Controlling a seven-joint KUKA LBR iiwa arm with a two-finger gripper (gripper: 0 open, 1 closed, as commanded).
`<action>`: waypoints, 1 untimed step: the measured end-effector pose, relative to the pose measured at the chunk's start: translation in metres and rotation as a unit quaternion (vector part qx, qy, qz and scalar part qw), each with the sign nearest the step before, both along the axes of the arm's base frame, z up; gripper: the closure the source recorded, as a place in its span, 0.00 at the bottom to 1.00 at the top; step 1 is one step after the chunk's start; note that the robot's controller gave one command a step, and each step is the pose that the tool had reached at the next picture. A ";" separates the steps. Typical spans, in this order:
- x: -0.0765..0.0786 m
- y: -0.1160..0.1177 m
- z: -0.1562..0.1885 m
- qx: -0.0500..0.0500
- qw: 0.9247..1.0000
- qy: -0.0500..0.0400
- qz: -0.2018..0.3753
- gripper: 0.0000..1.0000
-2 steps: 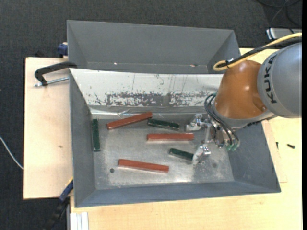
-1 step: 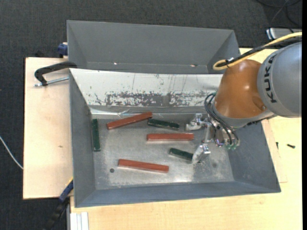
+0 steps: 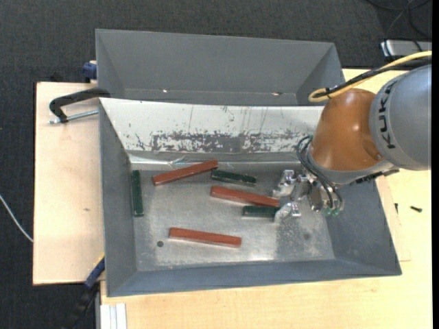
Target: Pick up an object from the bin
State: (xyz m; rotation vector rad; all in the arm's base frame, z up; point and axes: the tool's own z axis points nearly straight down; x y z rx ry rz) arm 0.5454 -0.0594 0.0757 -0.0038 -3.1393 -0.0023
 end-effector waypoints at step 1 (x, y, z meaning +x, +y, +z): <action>0.000 0.000 0.000 0.000 1.000 0.000 0.000 1.00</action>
Offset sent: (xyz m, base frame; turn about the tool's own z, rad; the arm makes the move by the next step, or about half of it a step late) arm -0.0104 0.0170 0.1526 0.0441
